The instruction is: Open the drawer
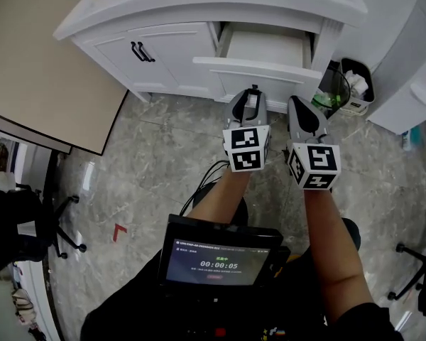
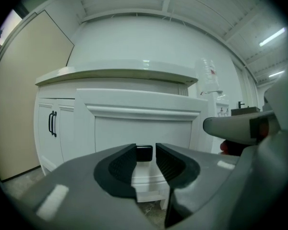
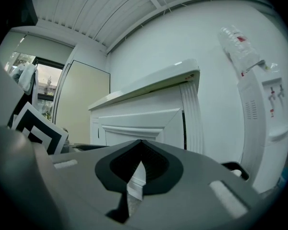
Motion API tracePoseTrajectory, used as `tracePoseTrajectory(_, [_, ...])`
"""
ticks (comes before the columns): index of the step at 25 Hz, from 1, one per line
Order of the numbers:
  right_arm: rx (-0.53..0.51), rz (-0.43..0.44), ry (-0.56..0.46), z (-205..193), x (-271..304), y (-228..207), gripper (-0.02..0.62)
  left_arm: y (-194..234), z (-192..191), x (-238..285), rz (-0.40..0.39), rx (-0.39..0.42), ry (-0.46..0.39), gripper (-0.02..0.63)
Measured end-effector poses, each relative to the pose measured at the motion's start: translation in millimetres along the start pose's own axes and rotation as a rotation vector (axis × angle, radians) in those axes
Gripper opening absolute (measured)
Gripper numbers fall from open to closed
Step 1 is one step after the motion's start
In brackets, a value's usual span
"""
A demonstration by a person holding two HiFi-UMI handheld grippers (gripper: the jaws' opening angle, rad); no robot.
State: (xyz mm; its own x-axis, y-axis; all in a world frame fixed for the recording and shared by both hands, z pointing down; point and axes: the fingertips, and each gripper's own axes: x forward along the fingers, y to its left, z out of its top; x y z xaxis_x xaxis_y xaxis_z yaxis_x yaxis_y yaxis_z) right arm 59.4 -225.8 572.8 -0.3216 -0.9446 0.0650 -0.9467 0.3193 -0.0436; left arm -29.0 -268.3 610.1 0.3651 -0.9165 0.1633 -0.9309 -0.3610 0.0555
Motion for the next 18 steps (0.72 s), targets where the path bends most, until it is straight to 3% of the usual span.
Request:
tracePoseTrajectory(3, [0.02,-0.01,0.052,11,-6,4,0.025,-4,18,-11,-0.002,-0.006,0.026,0.101])
tracePoseTrajectory(7, [0.038,-0.027,0.099,56,-9,7,0.025,-1,80,-26,0.018,0.011,0.027,0.042])
tracePoseTrajectory(9, [0.04,-0.032,0.113,93,-11,11,0.025,-2,118,-35,0.011,0.021,0.034,0.005])
tracePoseTrajectory(18, [0.019,-0.056,0.111,302,-36,30,0.025,-16,332,-90,-0.017,0.007,0.006,0.005])
